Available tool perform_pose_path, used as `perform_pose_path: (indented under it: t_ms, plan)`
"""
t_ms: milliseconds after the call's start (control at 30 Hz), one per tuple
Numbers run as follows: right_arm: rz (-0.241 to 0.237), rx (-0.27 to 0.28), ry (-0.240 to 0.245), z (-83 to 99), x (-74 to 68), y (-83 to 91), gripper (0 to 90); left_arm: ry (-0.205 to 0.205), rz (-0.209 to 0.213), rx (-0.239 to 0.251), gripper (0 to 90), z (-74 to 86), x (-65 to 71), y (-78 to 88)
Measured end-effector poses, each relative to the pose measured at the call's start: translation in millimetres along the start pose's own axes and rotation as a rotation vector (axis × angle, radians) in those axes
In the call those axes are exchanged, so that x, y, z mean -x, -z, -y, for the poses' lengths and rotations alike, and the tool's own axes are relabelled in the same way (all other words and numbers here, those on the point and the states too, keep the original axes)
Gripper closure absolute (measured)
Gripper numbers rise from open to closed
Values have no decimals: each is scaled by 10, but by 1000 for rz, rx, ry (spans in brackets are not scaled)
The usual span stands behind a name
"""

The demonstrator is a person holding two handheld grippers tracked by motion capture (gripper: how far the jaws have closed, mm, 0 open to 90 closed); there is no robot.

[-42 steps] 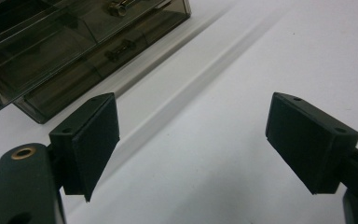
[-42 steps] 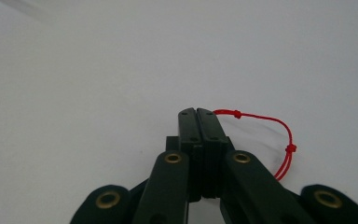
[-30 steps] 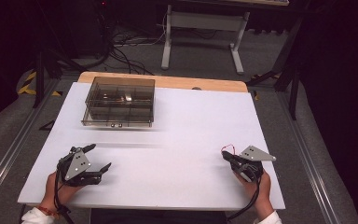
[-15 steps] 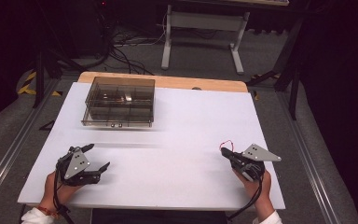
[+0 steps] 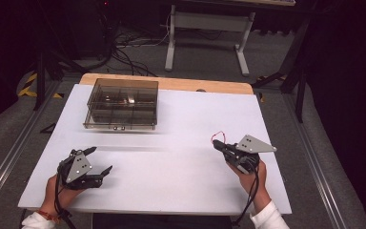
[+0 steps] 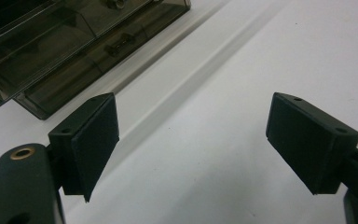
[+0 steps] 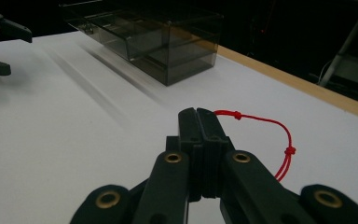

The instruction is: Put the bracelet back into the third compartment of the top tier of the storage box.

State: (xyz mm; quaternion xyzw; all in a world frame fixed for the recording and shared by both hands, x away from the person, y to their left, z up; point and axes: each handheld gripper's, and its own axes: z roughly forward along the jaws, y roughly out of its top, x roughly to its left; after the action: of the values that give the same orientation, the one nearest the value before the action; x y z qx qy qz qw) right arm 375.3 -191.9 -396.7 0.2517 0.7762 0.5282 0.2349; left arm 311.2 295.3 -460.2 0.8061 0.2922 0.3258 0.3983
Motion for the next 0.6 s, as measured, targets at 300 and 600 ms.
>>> perform_pose_path:
  t_ms: [300, 600]
  plan:
    - [-62, 27, 63, -385, -76, -340, 900, -2, 3, 2, 179, -3, 17, 15]
    - [-125, 37, 101, -669, -201, -734, 900, -8, 6, -1, 179, 1, 7, 6]
